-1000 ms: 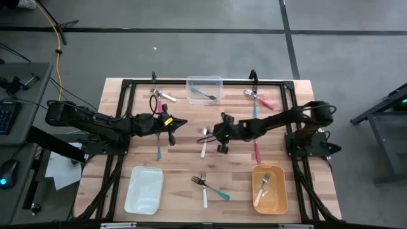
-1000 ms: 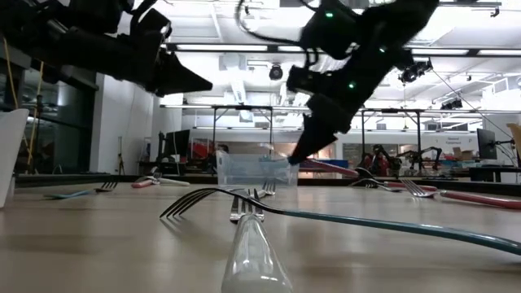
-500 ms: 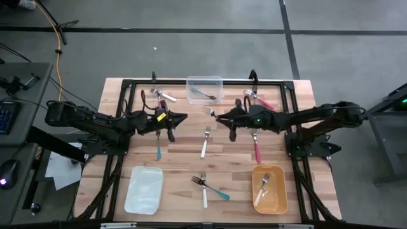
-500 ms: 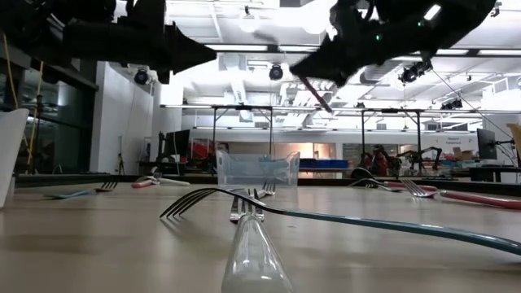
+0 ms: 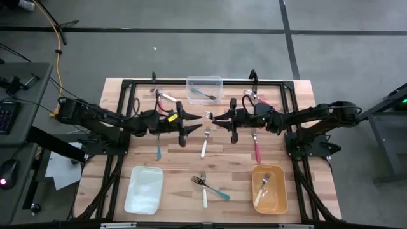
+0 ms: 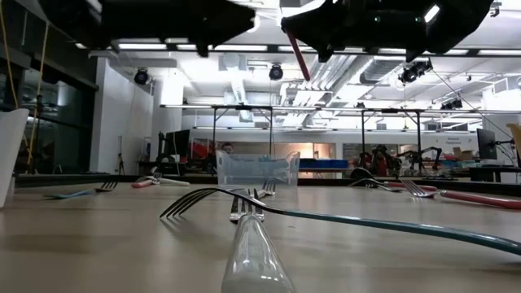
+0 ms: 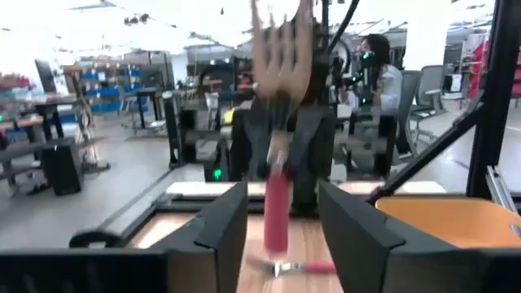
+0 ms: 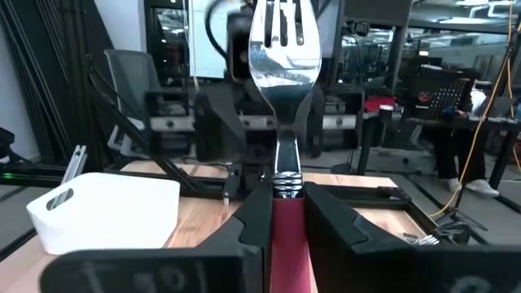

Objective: Sort silverware by color (type)
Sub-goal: Put the red fork into the white bin

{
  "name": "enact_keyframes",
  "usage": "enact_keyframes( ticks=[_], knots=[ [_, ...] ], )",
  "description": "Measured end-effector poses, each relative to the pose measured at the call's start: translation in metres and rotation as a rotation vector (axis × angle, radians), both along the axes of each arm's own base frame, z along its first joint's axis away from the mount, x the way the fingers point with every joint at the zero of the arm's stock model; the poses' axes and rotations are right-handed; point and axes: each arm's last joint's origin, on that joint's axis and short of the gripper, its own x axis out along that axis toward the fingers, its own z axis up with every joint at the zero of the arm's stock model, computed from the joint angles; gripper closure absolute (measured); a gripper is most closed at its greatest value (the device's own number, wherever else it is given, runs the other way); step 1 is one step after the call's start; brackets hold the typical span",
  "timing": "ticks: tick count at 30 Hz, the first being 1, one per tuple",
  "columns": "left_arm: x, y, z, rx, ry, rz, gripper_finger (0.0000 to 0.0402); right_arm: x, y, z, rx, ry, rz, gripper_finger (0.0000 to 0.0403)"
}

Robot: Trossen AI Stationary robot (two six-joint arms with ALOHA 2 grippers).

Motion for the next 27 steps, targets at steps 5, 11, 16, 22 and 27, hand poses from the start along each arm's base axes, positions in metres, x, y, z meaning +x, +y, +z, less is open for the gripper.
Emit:
enact_keyframes(
  ticks=[5, 11, 16, 22, 27],
  knots=[
    [0.015, 0.0, 0.016, 0.009, -0.044, -0.081, 0.0225, 0.0, 0.003, 0.001, -0.004, -0.006, 0.009, 0.0361],
    [0.028, 0.005, 0.023, -0.049, -0.044, -0.167, 0.0221, 0.0, 0.003, 0.003, -0.013, -0.028, 0.012, 0.0361],
    [0.04, 0.007, 0.023, -0.052, -0.038, -0.183, 0.0222, 0.0, 0.003, 0.004, -0.014, -0.041, 0.016, 0.0361],
    [0.047, 0.01, 0.024, -0.043, -0.037, -0.177, 0.023, 0.0, 0.003, 0.004, -0.014, -0.041, 0.017, 0.0361],
    [0.046, 0.015, 0.023, -0.058, -0.019, -0.155, 0.0238, 0.0, 0.004, 0.004, -0.012, -0.04, 0.021, 0.0361]
  ],
)
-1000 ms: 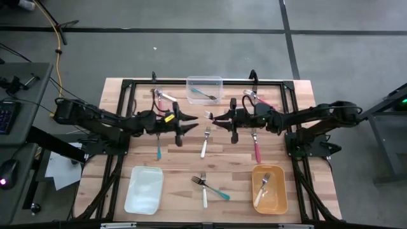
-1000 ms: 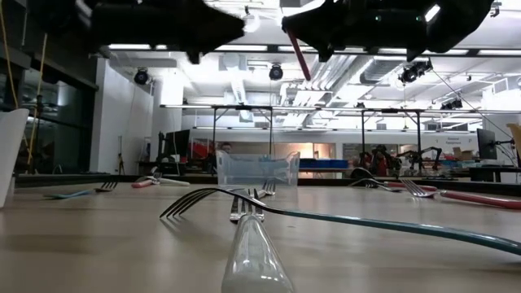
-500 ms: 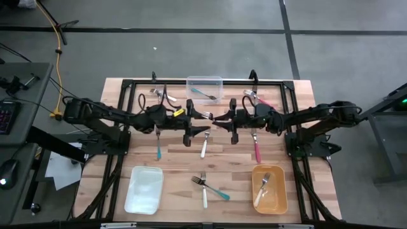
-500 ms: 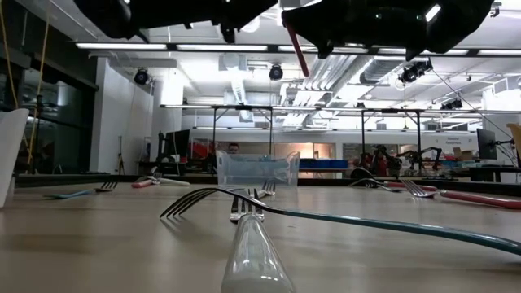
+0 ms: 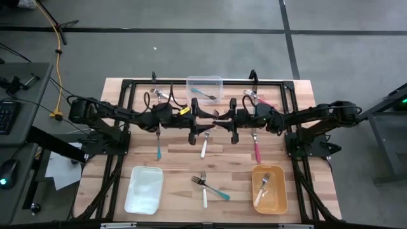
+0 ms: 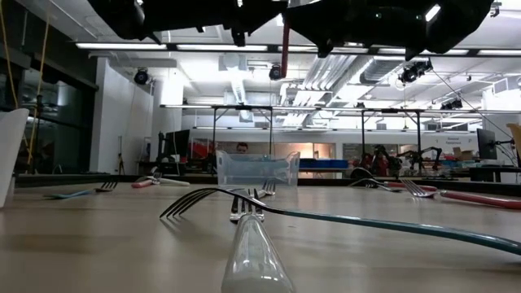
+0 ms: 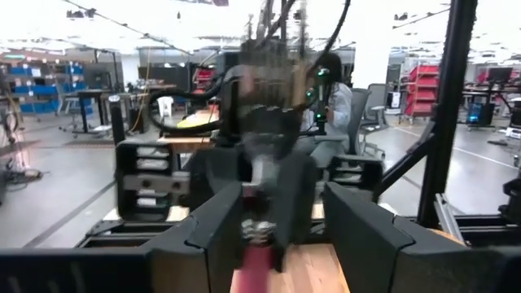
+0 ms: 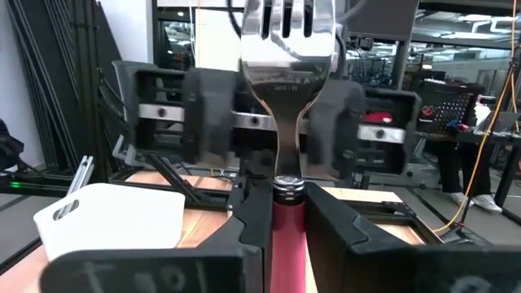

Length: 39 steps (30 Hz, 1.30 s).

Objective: Sort silverware by color (type)
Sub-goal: Put the red fork into the white bin

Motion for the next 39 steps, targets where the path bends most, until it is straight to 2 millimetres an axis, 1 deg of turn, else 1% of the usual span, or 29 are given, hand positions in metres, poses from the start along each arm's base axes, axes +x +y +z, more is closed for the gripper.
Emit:
enact_keyframes(
  ticks=[6, 14, 19, 22, 27, 30, 33, 34, 36, 37, 39],
  knots=[
    [0.0, 0.005, -0.002, -0.009, 0.027, 0.013, 0.0237, 0.0, 0.0, 0.0, 0.004, 0.001, 0.006, 0.0361],
    [0.0, 0.003, -0.001, 0.017, 0.022, -0.043, 0.0236, 0.0, 0.0, 0.0, 0.004, 0.002, 0.006, 0.0361],
    [0.007, 0.004, 0.002, 0.018, 0.022, -0.042, 0.0248, 0.0, 0.0, -0.001, 0.005, 0.01, 0.006, 0.0361],
    [0.013, 0.004, 0.006, 0.029, 0.033, -0.041, 0.0262, 0.0, 0.0, -0.001, 0.006, 0.014, 0.006, 0.0361],
    [0.016, 0.005, 0.007, 0.071, 0.075, -0.033, 0.0298, 0.0, 0.0, -0.002, 0.006, 0.02, 0.006, 0.0361],
    [0.016, 0.005, 0.01, 0.075, 0.051, -0.033, 0.0333, 0.0, 0.0, -0.002, 0.002, 0.023, 0.005, 0.0361],
    [0.015, 0.005, 0.01, 0.082, 0.053, -0.036, 0.0378, 0.0, 0.0, -0.002, 0.006, 0.023, 0.008, 0.0361],
    [0.015, 0.005, 0.01, 0.083, 0.054, -0.035, 0.0384, 0.0, 0.0, -0.002, 0.006, 0.024, 0.009, 0.0361],
    [0.015, 0.006, 0.01, 0.081, 0.053, -0.034, 0.0385, 0.0, 0.0, -0.002, 0.016, 0.024, 0.009, 0.0361],
    [0.015, 0.006, 0.01, 0.077, 0.056, -0.034, 0.0384, 0.0, 0.0, -0.002, 0.025, 0.025, 0.007, 0.0355],
    [0.012, 0.006, 0.012, 0.063, 0.077, -0.029, 0.0385, 0.001, 0.0, -0.003, 0.04, 0.029, -0.014, 0.0329]
  ],
)
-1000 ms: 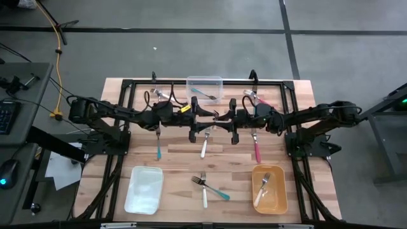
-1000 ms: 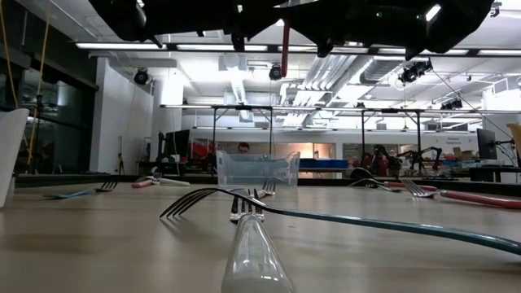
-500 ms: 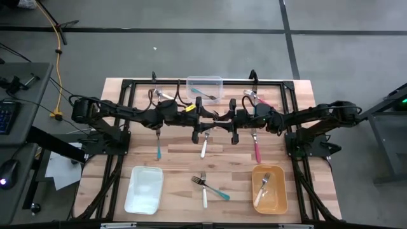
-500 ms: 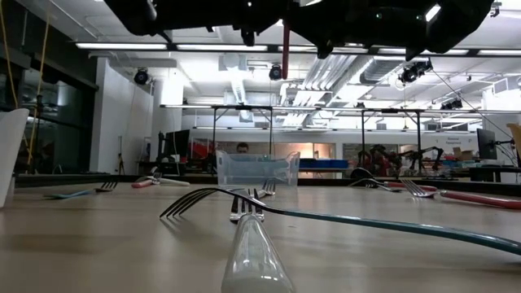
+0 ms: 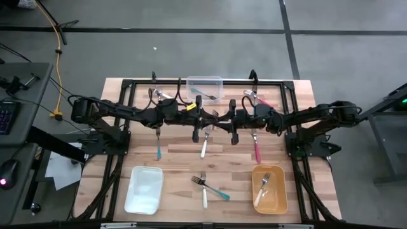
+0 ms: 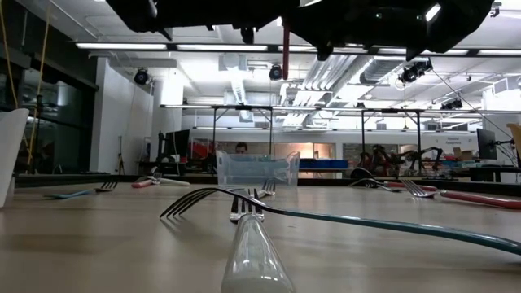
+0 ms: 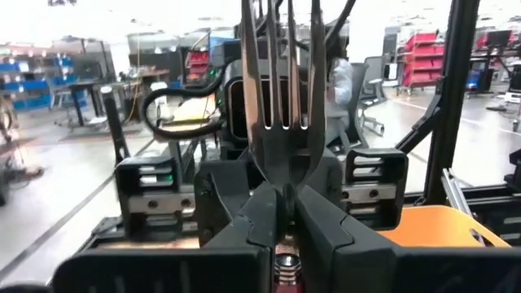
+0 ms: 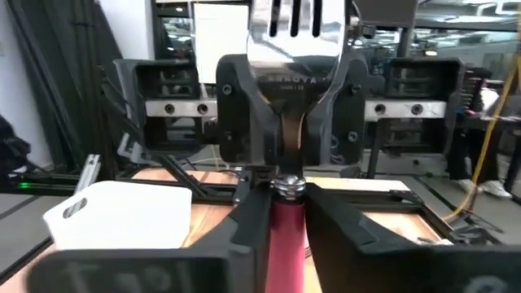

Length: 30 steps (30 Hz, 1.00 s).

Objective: Sort silverware by color (type)
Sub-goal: Put the red fork into the white bin

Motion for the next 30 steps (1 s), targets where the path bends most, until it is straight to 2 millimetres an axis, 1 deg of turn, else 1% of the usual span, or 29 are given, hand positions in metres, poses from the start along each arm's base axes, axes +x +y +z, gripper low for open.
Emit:
enact_keyframes(
  ticks=[3, 6, 8, 11, 15, 20, 23, 26, 28, 30],
  knots=[
    [-0.009, -0.002, 0.007, -0.023, 0.058, 0.03, 0.0385, 0.0, -0.002, -0.001, 0.01, 0.007, -0.051, 0.0279],
    [-0.025, -0.013, 0.015, -0.035, 0.153, 0.064, 0.0385, 0.0, -0.003, -0.003, 0.013, 0.027, -0.085, 0.0242],
    [-0.039, -0.021, 0.02, -0.043, 0.237, 0.101, 0.0385, 0.0, -0.004, -0.006, 0.016, 0.064, -0.098, 0.023],
    [-0.063, -0.031, 0.025, -0.094, 0.355, 0.17, 0.0385, 0.0, -0.005, -0.015, 0.011, 0.156, -0.141, 0.0227],
    [-0.097, -0.049, 0.029, -0.226, 0.489, 0.23, 0.0385, -0.001, -0.006, -0.023, 0.004, 0.235, -0.184, 0.0248],
    [-0.126, -0.082, 0.035, -0.333, 0.69, 0.321, 0.0385, -0.001, -0.004, -0.027, 0.002, 0.277, -0.174, 0.0307],
    [-0.137, -0.1, 0.039, -0.407, 0.809, 0.369, 0.0385, -0.002, -0.003, -0.028, 0.011, 0.287, -0.173, 0.0349],
    [-0.142, -0.119, 0.044, -0.535, 0.894, 0.397, 0.0385, -0.002, -0.003, -0.029, 0.01, 0.298, -0.174, 0.0388],
    [-0.143, -0.132, 0.043, -0.607, 0.966, 0.412, 0.0385, -0.002, -0.003, -0.029, 0.01, 0.303, -0.174, 0.0398],
    [-0.142, -0.147, 0.04, -0.665, 1.029, 0.436, 0.0385, -0.002, -0.003, -0.03, 0.01, 0.31, -0.173, 0.0395]
  ],
)
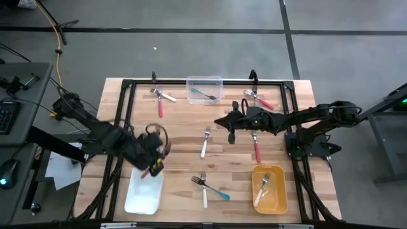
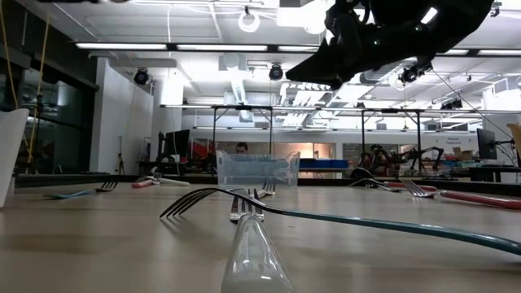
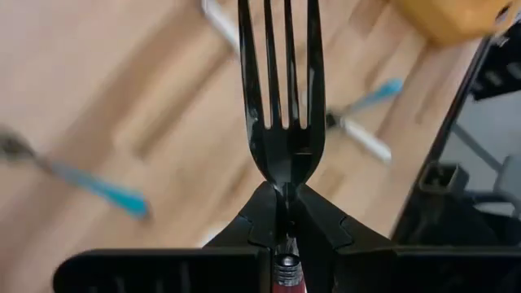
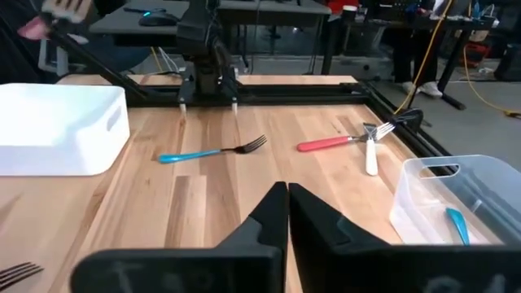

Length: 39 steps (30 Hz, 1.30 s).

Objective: Sort silverware by color (type)
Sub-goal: Put the red fork into the white bin

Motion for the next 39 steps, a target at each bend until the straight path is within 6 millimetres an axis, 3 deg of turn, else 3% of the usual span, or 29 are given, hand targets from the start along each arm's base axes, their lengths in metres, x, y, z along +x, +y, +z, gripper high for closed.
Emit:
enact_keyframes(
  ticks=[9, 17, 25, 34, 39],
  knots=[
    [-0.005, -0.058, -0.044, -0.095, 0.176, 0.192, 0.0385, 0.0, 0.004, -0.003, -0.009, 0.033, 0.015, 0.04],
    [-0.012, -0.094, -0.08, -0.037, 0.252, 0.247, 0.0385, 0.0, 0.009, -0.003, -0.029, 0.035, 0.037, 0.0401],
    [-0.011, -0.11, -0.11, 0.069, 0.305, 0.235, 0.0385, 0.0, 0.012, -0.003, -0.008, 0.032, 0.039, 0.0401],
    [-0.025, -0.113, -0.116, 0.101, 0.397, 0.283, 0.0385, 0.0, 0.018, -0.003, -0.008, 0.032, 0.059, 0.0401],
    [-0.022, -0.112, -0.117, 0.115, 0.384, 0.278, 0.0385, 0.0, 0.02, -0.004, -0.025, 0.042, 0.036, 0.0401]
  ],
)
